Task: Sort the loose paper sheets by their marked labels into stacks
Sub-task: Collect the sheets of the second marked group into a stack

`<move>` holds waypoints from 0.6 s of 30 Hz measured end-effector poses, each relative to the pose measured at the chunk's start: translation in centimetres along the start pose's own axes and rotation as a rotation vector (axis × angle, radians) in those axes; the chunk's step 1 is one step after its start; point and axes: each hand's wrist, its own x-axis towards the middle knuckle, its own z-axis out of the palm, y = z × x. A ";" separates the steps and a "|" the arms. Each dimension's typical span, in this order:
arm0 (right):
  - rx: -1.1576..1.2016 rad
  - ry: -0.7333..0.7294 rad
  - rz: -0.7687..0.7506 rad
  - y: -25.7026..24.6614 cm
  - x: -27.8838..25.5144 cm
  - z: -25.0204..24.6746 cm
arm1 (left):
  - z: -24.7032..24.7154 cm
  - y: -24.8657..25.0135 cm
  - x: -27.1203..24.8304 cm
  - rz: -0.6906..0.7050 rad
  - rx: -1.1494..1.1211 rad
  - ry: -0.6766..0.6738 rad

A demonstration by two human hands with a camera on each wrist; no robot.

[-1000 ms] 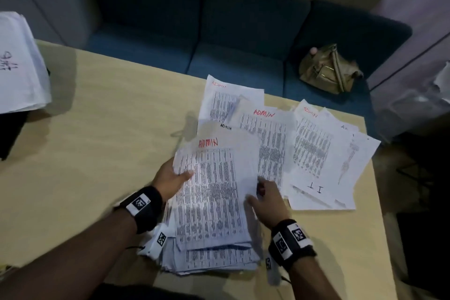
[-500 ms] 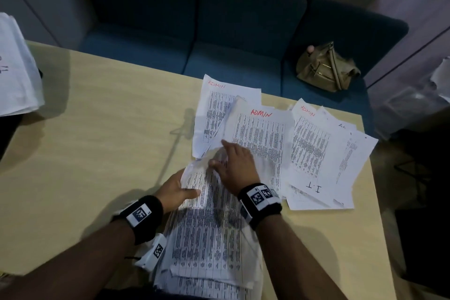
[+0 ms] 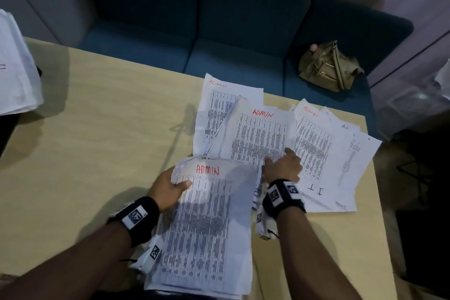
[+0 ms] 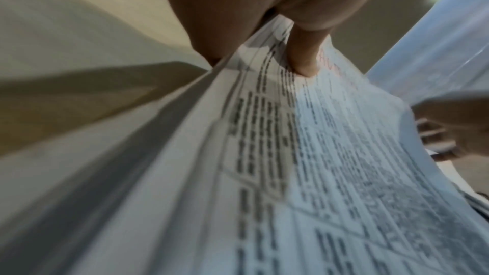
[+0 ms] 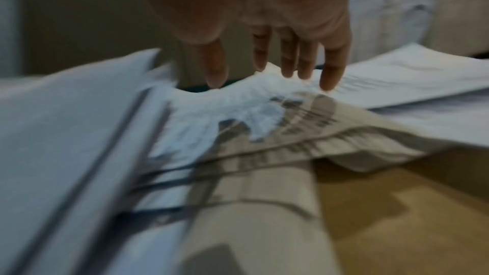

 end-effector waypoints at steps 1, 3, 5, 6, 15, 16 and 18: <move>0.017 -0.024 0.076 0.7 0.8 -0.1 | -0.2 0.1 0.1 -0.017 0.001 -0.013; 0.127 -0.063 0.128 1.5 1.6 0.2 | -0.4 0.2 0.4 -0.055 0.018 -0.044; 0.338 -0.107 0.189 1.5 1.8 0.7 | -0.4 0.2 0.6 -0.062 0.034 -0.054; 0.369 -0.117 0.201 1.4 1.8 0.7 | -0.4 0.0 0.7 -0.064 0.039 -0.057; 0.208 0.078 0.016 3.2 2.5 -3.8 | -0.7 0.4 0.5 -0.086 0.038 -0.087; 0.179 0.105 0.020 3.7 2.8 -4.2 | -0.7 0.5 0.5 -0.084 0.043 -0.090; 0.143 0.150 0.021 4.3 3.2 -5.2 | -0.9 0.4 0.5 -0.093 0.059 -0.091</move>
